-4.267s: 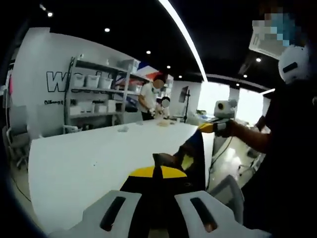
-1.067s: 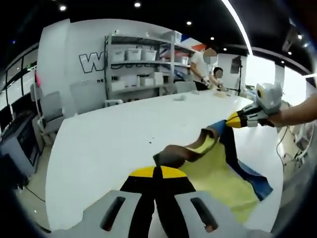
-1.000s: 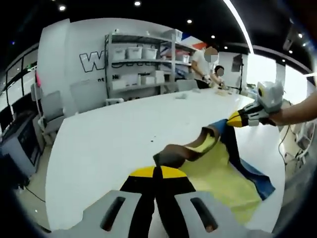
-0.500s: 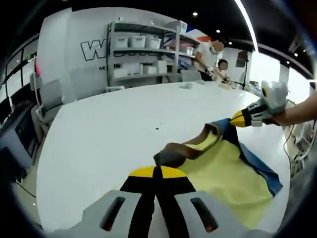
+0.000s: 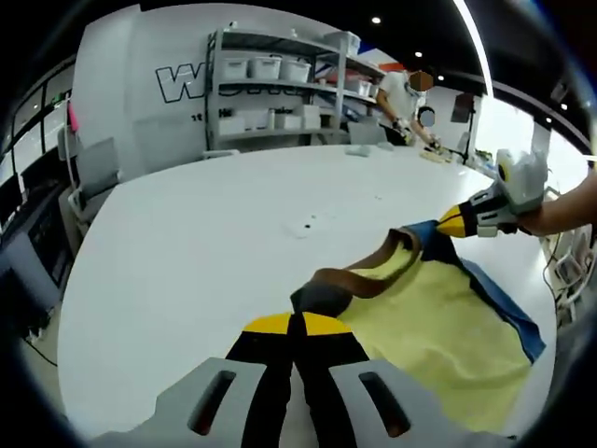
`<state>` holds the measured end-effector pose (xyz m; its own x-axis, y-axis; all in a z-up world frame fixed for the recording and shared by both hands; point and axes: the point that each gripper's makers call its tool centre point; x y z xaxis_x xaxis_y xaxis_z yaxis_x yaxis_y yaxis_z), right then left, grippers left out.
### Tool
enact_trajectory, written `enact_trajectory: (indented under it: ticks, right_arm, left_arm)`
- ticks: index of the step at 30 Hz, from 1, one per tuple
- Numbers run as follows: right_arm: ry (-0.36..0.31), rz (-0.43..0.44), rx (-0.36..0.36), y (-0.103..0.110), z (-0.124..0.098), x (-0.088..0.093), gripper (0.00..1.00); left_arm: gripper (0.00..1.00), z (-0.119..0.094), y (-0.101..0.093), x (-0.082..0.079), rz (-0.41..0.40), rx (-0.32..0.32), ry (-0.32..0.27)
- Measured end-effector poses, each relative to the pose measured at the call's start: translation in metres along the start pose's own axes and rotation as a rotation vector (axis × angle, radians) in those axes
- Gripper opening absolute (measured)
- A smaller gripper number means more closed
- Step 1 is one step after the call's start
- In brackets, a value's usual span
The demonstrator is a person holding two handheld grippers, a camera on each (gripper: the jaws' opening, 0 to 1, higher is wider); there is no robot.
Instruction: Fold the garment on the visible template until the final outline fits inside the template.
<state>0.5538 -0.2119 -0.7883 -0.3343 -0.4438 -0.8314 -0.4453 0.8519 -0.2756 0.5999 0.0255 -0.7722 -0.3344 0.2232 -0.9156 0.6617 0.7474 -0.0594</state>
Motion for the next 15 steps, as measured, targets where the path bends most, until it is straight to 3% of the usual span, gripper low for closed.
enact_trajectory:
  ticks: [8, 15]
  right_arm:
    - [0.024, -0.016, 0.004, -0.003, 0.011, 0.008, 0.00]
    - [0.057, -0.003, -0.006, 0.006, 0.017, 0.020, 0.00]
  left_arm:
    - [0.00, 0.012, 0.006, 0.009, -0.004, -0.011, 0.011]
    - [0.00, 0.015, 0.010, 0.020, -0.008, -0.030, 0.036]
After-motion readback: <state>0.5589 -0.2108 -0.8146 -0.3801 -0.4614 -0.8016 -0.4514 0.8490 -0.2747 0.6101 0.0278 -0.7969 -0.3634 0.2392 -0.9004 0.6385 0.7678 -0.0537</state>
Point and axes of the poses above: the point that each gripper's makers call its tool centre point, and the gripper's own axes: z roughly forward along the fingers, y roughly to its left, x roughly out of its underside, and after that the axes turned 9 degrees about -y, right-handed
